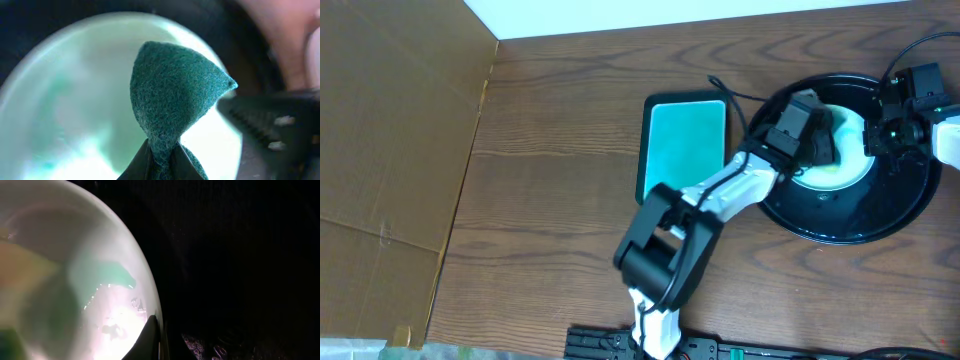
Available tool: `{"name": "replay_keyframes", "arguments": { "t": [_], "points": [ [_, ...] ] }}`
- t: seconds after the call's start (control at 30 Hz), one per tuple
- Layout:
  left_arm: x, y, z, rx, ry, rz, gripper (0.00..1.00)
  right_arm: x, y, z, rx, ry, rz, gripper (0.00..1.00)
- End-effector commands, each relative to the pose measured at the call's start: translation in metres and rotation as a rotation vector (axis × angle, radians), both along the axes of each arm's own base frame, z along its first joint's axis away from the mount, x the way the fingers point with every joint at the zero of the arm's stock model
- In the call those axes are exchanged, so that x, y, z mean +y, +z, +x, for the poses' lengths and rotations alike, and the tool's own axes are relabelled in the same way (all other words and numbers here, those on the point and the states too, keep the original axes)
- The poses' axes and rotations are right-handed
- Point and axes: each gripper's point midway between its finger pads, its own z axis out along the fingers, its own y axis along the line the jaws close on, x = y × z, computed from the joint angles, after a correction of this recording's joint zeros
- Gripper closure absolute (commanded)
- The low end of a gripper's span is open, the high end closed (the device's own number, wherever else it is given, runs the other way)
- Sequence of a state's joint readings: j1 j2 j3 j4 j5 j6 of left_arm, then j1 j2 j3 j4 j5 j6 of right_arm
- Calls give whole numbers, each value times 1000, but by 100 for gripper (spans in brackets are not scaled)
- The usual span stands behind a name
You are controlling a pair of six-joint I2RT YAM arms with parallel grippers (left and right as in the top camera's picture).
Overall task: Clean dirty plates on tray and stack at the side
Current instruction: 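Scrub the last green plate with the sponge in the left gripper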
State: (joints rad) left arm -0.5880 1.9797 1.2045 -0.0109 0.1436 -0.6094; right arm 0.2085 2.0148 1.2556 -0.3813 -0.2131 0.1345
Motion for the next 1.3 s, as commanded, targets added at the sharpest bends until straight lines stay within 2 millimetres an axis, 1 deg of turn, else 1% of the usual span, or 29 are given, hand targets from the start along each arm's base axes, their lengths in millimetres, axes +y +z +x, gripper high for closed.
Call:
{"name": "replay_keyframes", "arguments": {
  "t": [0.0,0.03,0.1,0.23,0.3,0.37,0.43,0.5,0.57,0.6,0.67,0.73,0.8,0.83,0.9,0.93,1.0,1.1,1.13,1.2,1.27],
  "points": [
    [22,-30,2,36,68,84,93,-5,-21,-12,60,-13,-33,99],
    [33,-36,2,40,99,135,93,-6,-21,-12,60,-14,-33,99],
    [50,-42,1,42,137,215,93,-6,-21,-12,63,-13,-34,99],
    [86,-45,3,-4,179,425,93,-6,-21,-13,65,-13,-35,99],
    [105,-39,9,-59,199,546,93,-6,-21,-12,63,-13,-34,99],
    [121,-28,15,-114,225,640,93,-6,-21,-13,64,-13,-34,99],
    [129,-16,20,-157,249,688,93,-6,-21,-13,64,-13,-34,99],
    [132,-2,25,-199,266,707,93,-6,-21,-13,64,-13,-34,99],
    [129,13,29,-234,278,676,93,-6,-21,-13,64,-13,-34,99],
    [124,17,31,-243,273,646,93,-6,-21,-13,64,-13,-34,99],
    [103,20,32,-236,212,532,93,-6,-21,-12,63,-13,-34,99],
    [70,16,27,-196,98,378,92,-6,-21,-12,63,-13,-34,99],
    [32,12,14,-139,-43,206,93,-6,-21,-12,63,-13,-34,99],
    [8,14,4,-110,-133,97,93,-6,-21,-12,62,-13,-34,99],
    [-18,19,-10,-82,-240,-25,93,-6,-21,-12,62,-13,-34,99],
    [-26,21,-14,-78,-269,-54,93,-6,-21,-12,62,-13,-34,99],
    [-30,19,-17,-78,-275,-50,93,-6,-21,-12,62,-13,-34,99],
    [-18,5,-11,-82,-220,32,93,-6,-21,-12,63,-13,-34,99],
    [-11,0,-7,-85,-195,66,93,-6,-21,-12,63,-13,-34,99],
    [9,-13,4,-99,-118,163,93,-5,-21,-12,63,-13,-34,99],
    [25,-26,11,-104,-62,234,93,-6,-21,-13,67,-13,-34,99]
  ]
}}
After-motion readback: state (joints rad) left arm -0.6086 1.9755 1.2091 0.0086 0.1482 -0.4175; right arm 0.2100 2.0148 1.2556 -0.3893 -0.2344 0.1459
